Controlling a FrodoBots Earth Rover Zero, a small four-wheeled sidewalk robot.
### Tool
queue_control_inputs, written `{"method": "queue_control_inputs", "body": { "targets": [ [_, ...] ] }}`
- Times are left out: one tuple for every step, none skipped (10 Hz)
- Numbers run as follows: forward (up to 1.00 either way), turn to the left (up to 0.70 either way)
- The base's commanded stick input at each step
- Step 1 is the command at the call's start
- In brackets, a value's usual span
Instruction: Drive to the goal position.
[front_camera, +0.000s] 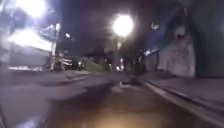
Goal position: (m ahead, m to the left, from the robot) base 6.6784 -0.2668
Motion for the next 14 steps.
{"method": "queue_control_inputs", "body": {
  "targets": [
    [0.7, -0.34],
    [0.7, -0.28],
    [0.7, -0.21],
    [0.7, -0.14],
    [0.7, -0.08],
    [0.7, -0.01],
    [0.7, 0.0],
    [0.7, 0.0],
    [0.7, 0.0],
    [0.7, 0.0],
    [0.7, 0.0],
    [0.7, 0.0],
    [0.7, 0.0],
    [0.7, -0.07]
  ]
}}
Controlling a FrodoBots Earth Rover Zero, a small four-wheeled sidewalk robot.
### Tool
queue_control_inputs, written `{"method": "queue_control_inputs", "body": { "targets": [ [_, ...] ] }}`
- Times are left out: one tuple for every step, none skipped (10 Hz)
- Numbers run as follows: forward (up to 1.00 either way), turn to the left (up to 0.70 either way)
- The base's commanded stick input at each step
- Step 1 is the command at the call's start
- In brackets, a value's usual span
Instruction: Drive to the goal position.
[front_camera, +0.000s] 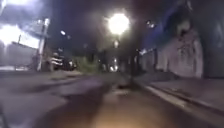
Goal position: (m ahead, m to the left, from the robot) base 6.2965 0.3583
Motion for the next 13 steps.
{"method": "queue_control_inputs", "body": {
  "targets": [
    [0.7, -0.19],
    [0.7, -0.31],
    [0.7, -0.35],
    [0.7, -0.35],
    [0.7, -0.35],
    [0.7, -0.29],
    [0.7, -0.12],
    [0.7, 0.0],
    [0.7, 0.0],
    [0.7, 0.0],
    [0.7, 0.0],
    [0.7, 0.0],
    [0.7, 0.0]
  ]
}}
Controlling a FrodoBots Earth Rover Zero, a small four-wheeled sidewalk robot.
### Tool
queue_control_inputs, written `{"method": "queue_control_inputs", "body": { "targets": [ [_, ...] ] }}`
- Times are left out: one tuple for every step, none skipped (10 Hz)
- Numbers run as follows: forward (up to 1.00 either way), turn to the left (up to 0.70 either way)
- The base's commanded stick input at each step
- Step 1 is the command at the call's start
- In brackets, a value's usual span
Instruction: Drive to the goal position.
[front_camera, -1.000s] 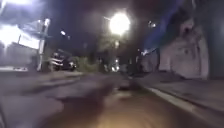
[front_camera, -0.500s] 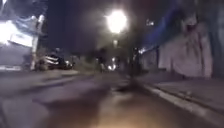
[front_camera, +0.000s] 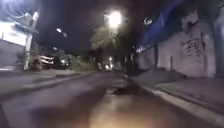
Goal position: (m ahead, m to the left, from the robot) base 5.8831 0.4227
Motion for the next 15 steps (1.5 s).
{"method": "queue_control_inputs", "body": {
  "targets": [
    [0.7, 0.0],
    [0.7, 0.0],
    [0.7, 0.0],
    [0.7, 0.0],
    [0.7, 0.0],
    [0.7, 0.0],
    [0.7, 0.0],
    [0.7, 0.0],
    [0.7, -0.16],
    [0.7, -0.35],
    [0.7, -0.35],
    [0.7, -0.35],
    [0.7, -0.31],
    [0.7, -0.14],
    [0.7, 0.0]
  ]
}}
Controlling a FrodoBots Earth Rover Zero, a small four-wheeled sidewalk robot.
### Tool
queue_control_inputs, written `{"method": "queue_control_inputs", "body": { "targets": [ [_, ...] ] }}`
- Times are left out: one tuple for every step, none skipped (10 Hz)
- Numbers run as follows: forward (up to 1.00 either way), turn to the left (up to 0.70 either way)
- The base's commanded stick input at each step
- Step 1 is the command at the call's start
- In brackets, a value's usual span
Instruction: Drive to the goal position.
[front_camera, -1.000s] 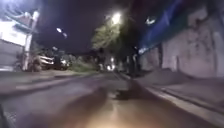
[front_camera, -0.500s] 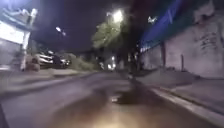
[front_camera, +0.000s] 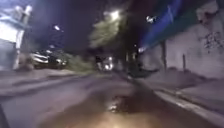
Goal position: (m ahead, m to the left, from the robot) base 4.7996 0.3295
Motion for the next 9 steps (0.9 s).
{"method": "queue_control_inputs", "body": {
  "targets": [
    [0.7, 0.0],
    [0.7, 0.0],
    [0.7, 0.0],
    [0.7, 0.0],
    [0.7, 0.0],
    [0.7, 0.0],
    [0.7, 0.0],
    [0.7, 0.0],
    [0.7, 0.0]
  ]
}}
